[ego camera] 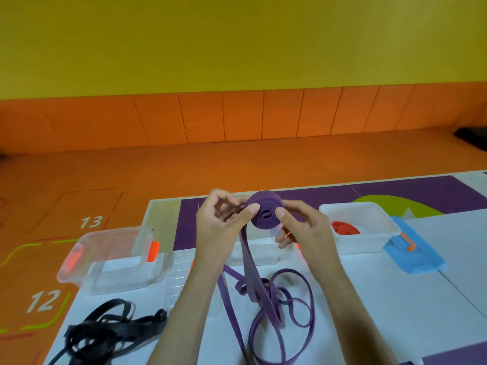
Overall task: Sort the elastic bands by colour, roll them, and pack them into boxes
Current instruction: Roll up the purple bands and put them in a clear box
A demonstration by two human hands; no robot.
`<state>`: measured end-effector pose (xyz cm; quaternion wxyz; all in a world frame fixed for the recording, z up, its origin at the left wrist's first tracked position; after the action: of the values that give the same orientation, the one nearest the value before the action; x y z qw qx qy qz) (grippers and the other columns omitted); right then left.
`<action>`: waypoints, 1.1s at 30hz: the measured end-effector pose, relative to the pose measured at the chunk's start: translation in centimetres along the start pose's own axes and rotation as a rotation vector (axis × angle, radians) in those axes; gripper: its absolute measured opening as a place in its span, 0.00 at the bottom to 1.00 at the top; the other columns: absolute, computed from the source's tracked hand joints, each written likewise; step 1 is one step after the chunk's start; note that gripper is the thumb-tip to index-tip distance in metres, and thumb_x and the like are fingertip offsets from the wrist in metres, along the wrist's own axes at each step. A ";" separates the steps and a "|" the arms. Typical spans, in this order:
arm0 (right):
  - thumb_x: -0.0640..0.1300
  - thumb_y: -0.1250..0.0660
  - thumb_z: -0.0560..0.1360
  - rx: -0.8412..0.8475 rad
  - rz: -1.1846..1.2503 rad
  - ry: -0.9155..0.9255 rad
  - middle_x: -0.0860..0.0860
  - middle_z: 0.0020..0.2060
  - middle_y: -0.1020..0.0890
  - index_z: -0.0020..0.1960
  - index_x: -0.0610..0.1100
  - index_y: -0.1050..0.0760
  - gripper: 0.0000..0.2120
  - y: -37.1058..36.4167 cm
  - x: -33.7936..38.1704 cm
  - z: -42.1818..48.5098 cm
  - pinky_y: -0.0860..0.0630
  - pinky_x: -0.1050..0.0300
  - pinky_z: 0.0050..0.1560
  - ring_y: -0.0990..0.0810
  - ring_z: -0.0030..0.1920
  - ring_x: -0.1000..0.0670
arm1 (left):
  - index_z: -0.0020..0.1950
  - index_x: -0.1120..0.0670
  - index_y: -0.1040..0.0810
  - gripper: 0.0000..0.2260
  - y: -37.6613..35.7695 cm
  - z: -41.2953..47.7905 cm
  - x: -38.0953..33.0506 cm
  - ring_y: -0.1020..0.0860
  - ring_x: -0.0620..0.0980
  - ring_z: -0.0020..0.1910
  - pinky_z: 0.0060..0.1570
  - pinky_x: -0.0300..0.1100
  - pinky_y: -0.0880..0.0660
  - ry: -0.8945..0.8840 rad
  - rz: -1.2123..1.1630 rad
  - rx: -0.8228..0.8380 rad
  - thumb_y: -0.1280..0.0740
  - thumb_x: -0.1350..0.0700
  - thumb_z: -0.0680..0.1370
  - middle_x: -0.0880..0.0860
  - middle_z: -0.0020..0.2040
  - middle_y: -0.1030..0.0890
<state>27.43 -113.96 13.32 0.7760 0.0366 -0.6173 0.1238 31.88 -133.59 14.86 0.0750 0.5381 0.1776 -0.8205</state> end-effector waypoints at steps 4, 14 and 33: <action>0.54 0.22 0.73 -0.030 0.120 0.034 0.41 0.44 0.13 0.49 0.46 0.15 0.12 0.1 1.2 0.6 0.13 0.51 0.40 0.12 0.38 0.40 | 0.48 0.46 0.16 0.08 -0.6 0.4 -1.5 0.13 0.51 0.51 0.50 0.39 0.18 -0.053 0.041 -0.004 0.20 0.50 0.73 0.52 0.50 0.11; 0.55 0.21 0.74 0.038 0.306 0.041 0.37 0.55 0.14 0.56 0.43 0.17 0.19 -3.0 2.2 1.5 0.13 0.49 0.49 0.11 0.49 0.36 | 0.62 0.43 0.13 0.24 0.5 1.2 -0.3 0.15 0.52 0.63 0.59 0.39 0.20 0.069 -0.171 -0.001 0.16 0.41 0.67 0.52 0.60 0.12; 0.47 0.23 0.76 -0.042 0.332 0.142 0.36 0.51 0.14 0.52 0.45 0.16 0.08 -3.5 6.4 7.1 0.14 0.52 0.45 0.11 0.42 0.39 | 0.56 0.50 0.11 0.09 -1.1 7.5 -4.2 0.14 0.55 0.59 0.63 0.49 0.20 0.059 -0.172 -0.051 0.21 0.57 0.76 0.54 0.55 0.11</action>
<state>22.83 -117.90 21.54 0.7872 -0.0908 -0.5609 0.2398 26.84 -135.66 21.63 0.0129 0.5428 0.2462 -0.8029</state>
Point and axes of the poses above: each hand's wrist, its own z-axis towards the middle knuckle, its own y-axis out of the back of the hand, x = y × z, the point moved 10 cm from there along z, towards the middle knuckle
